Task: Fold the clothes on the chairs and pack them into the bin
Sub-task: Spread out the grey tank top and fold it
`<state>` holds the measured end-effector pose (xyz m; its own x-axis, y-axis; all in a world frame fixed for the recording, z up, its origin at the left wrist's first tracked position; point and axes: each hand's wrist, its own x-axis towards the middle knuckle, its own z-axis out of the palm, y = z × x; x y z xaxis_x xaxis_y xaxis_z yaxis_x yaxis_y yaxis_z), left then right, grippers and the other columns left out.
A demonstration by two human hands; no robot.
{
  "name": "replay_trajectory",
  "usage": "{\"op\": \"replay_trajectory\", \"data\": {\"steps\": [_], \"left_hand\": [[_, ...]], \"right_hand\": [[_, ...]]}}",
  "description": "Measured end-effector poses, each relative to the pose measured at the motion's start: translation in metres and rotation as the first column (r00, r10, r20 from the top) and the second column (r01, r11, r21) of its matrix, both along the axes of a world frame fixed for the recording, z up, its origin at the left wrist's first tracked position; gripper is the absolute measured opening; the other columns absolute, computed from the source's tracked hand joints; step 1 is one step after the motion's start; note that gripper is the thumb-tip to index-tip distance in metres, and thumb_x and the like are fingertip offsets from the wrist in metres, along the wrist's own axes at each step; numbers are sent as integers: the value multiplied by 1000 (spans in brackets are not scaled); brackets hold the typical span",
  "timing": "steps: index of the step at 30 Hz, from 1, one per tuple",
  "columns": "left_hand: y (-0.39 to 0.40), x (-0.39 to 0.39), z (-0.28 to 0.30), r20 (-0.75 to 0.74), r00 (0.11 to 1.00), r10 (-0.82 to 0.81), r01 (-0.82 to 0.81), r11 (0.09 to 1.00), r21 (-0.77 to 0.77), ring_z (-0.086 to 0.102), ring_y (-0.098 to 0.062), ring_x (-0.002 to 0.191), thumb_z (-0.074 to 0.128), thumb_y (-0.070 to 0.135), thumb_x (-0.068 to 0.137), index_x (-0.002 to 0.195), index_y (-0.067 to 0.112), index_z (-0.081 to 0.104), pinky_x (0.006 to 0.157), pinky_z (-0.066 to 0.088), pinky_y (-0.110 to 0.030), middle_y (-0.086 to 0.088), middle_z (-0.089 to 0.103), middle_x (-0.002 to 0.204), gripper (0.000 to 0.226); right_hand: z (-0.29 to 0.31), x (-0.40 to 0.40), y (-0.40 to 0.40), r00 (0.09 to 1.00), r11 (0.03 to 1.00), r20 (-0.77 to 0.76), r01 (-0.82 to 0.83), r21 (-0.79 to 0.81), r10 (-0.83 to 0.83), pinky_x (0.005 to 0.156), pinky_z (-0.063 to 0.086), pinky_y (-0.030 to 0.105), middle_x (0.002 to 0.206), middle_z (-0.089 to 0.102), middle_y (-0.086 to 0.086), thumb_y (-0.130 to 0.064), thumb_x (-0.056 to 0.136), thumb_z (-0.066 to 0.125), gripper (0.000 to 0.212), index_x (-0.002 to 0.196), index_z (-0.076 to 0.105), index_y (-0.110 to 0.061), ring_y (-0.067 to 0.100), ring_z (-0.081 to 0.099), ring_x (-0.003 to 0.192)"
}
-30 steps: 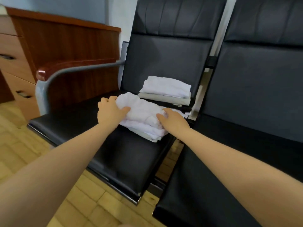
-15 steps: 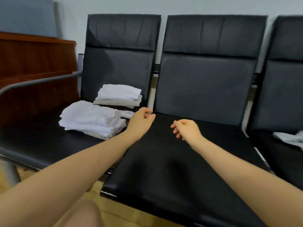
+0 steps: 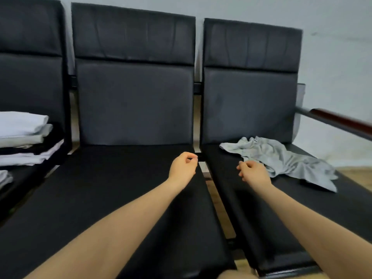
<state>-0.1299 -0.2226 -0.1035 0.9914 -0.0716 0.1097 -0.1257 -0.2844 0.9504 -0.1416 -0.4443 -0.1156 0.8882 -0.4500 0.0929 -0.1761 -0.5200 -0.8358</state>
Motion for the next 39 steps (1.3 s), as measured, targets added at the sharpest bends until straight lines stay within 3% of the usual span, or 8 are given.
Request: {"op": "replay_trajectory", "data": {"steps": [7,11,13,17,25,30,35,39], "left_hand": [[-118,25,-17,-103,981,-163,168,985,46,63,-20,96,53,31,90,82,31,58,89,53,-39,13,57,81,9],[-148,36,-35,-85,984,-159,165,984,62,62,-17,91,51,32,92,97,24,61,77,50,-29,10,59,88,13],[-150,42,-45,-50,993,-108,110,992,59,61,-14,87,50,30,93,96,25,60,73,48,-28,7,61,93,11],[-146,44,-54,-54,996,-65,60,994,-90,66,-22,91,48,23,94,90,26,58,87,53,-41,8,61,88,11],[-133,16,-26,-318,937,-146,12,921,-389,62,-25,98,43,37,99,75,20,53,96,50,-44,-6,62,89,31],[-92,-12,7,-418,885,-206,-90,804,-588,64,-21,98,44,46,98,114,18,58,70,54,-30,-4,67,105,36],[-7,-34,55,-250,958,-138,-53,774,-631,67,-20,97,47,45,96,102,19,68,92,53,-39,-5,72,101,34],[69,-43,77,-171,985,-13,-95,786,-611,69,-19,95,48,44,96,97,19,70,86,54,-35,-5,74,99,34]], "right_hand": [[10,26,-99,968,924,72,251,-289,-241,89,46,39,97,67,14,-33,91,48,32,103,69,-12,35,60,102],[-8,52,-138,932,886,-127,270,-376,-338,111,25,45,149,37,17,-60,87,51,77,145,35,-11,36,30,138],[-22,58,-145,902,881,-215,274,-386,-375,110,28,46,147,36,22,-62,83,57,88,144,34,-3,37,33,136],[-29,56,-144,946,874,-194,146,-464,-261,87,43,41,118,61,24,-44,92,52,47,113,60,-2,39,56,110],[-16,7,-57,984,961,173,-84,262,39,64,52,16,90,73,-2,-33,92,60,18,90,66,-16,3,68,79],[24,-8,10,943,892,310,-243,381,125,68,56,26,87,75,3,-32,97,52,26,99,70,-13,15,72,83],[77,-20,96,863,827,439,-426,366,250,81,58,35,96,74,8,-36,97,51,33,102,71,-11,21,71,93],[100,-29,168,780,772,472,-572,276,410,76,58,26,95,73,3,-34,98,49,29,95,69,-13,12,70,89]]}}
